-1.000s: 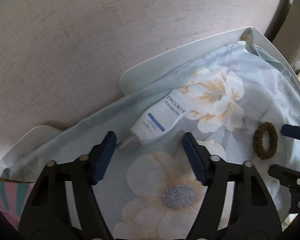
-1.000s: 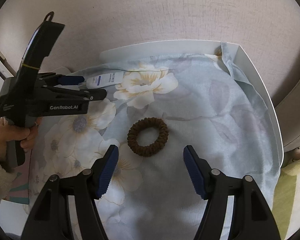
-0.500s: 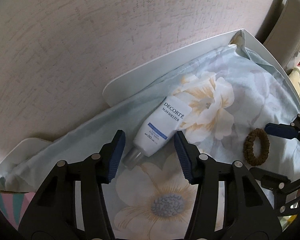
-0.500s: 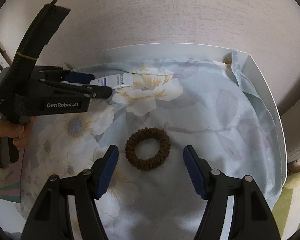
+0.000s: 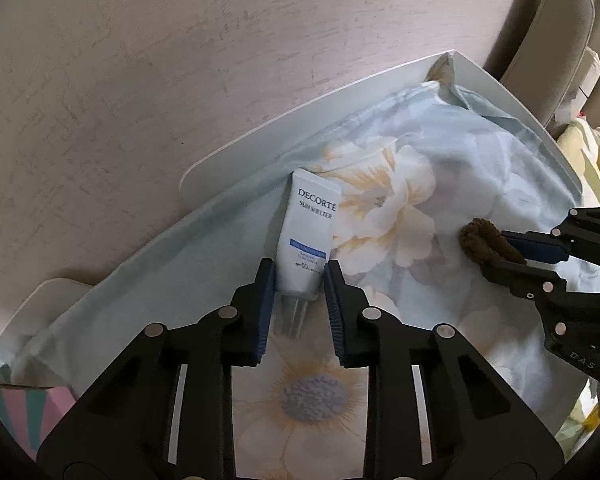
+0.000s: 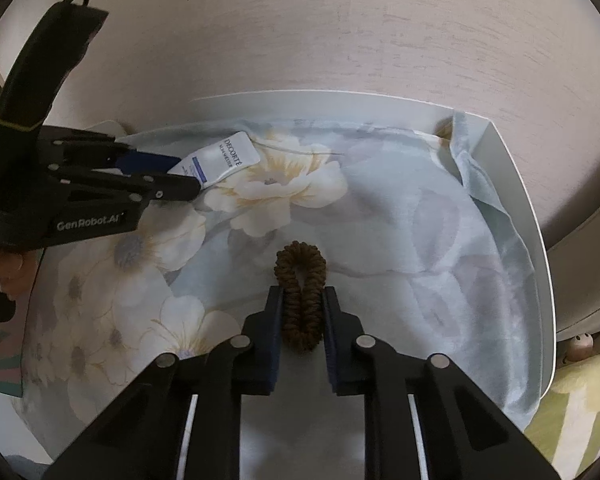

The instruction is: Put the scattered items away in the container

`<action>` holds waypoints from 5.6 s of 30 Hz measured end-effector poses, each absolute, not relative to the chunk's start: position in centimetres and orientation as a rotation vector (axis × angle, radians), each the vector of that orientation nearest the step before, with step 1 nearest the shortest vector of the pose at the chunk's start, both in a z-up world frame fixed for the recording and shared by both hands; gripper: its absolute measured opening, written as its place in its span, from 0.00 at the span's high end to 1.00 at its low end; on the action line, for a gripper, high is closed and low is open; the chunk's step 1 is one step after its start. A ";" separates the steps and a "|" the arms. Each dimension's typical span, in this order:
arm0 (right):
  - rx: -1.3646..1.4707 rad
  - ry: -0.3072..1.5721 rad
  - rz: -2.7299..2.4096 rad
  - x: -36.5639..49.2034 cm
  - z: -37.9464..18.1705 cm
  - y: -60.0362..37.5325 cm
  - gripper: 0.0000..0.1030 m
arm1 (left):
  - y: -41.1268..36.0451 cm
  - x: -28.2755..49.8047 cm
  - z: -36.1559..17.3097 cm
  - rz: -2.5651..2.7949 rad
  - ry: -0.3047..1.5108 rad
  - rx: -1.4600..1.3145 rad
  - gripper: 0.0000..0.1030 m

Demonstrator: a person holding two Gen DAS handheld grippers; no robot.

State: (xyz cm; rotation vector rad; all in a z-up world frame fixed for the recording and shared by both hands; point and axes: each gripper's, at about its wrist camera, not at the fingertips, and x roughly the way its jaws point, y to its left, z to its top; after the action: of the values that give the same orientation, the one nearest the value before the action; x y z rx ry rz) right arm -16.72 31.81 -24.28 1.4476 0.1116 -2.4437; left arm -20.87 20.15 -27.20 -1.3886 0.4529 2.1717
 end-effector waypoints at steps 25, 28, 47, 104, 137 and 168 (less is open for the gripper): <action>1.373 -0.077 -2.503 -14.4 -20.2 35.5 0.85 | 19.0 -19.4 -22.8 2.153 0.247 -1.319 0.81; 1.359 -0.062 -2.512 -14.0 -18.9 35.8 0.85 | 19.2 -19.0 -21.5 2.167 0.217 -1.293 0.81; 1.094 0.129 -2.438 -12.4 -7.7 25.1 0.85 | 5.9 -10.1 -9.0 2.501 0.056 -1.214 0.81; 1.166 0.287 -1.953 -8.0 -10.7 1.3 0.28 | -11.8 -0.5 -15.0 2.700 -0.379 -1.596 0.08; 1.277 0.103 -2.404 -7.0 -2.4 12.3 0.28 | -4.9 -2.1 -8.1 2.752 -0.036 -1.559 0.01; 1.620 0.082 -2.565 -0.6 -2.8 21.0 0.28 | -0.2 1.6 -4.3 2.684 0.002 -1.574 0.01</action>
State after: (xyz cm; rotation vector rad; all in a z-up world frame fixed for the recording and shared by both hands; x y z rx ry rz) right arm -0.60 21.00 -2.85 1.6200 0.0820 -2.5652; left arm 1.56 -0.23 -4.31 -1.5737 0.0017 2.6844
